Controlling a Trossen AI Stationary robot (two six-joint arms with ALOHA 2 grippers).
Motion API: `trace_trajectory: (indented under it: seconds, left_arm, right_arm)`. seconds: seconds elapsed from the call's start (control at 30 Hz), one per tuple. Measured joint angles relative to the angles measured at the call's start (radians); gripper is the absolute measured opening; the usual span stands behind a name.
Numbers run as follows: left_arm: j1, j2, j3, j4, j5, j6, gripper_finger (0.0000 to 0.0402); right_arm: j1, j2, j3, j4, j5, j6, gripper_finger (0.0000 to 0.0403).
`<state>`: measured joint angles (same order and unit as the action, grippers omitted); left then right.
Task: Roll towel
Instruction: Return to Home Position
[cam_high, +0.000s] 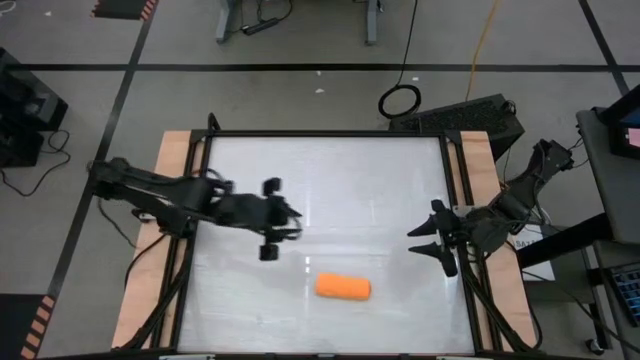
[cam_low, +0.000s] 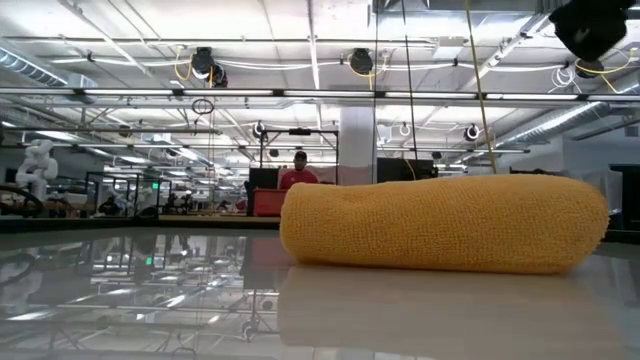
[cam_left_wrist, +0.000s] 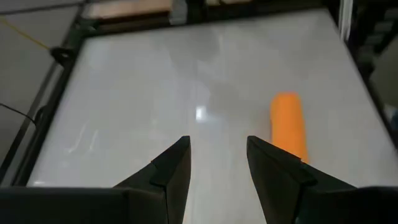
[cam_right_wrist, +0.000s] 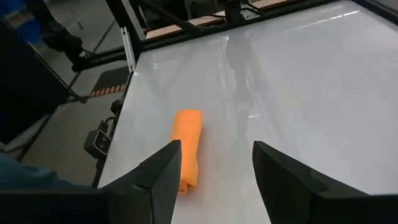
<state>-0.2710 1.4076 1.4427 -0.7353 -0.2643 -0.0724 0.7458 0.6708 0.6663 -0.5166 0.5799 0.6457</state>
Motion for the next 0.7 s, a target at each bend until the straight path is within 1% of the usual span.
trace_trajectory:
  seconds: [0.1, 0.23, 0.37, 0.43, 0.7]
  left_arm:
    - [-0.041, -0.11, -0.094, 0.051, -0.069, -0.066, 0.0162]
    - [-0.097, -0.242, -0.27, 0.154, -0.149, -0.179, 0.0162]
    - [-0.142, -0.328, -0.449, 0.271, -0.183, -0.3, 0.0162]
    - [-0.157, -0.351, -0.529, 0.336, -0.185, -0.346, 0.0162]
    - [-0.177, -0.361, -0.78, 0.65, -0.205, -0.44, 0.0162]
  right_arm:
    - [0.023, -0.04, -0.092, 0.096, 0.027, 0.013, 0.0181]
    - [0.029, -0.089, -0.23, 0.267, 0.049, 0.004, 0.017]
    - [0.022, -0.141, -0.344, 0.402, 0.053, -0.025, 0.0158]
    - [0.011, -0.171, -0.388, 0.442, 0.053, -0.031, 0.0152]
    - [-0.043, -0.33, -0.483, 0.433, 0.05, -0.087, 0.0132]
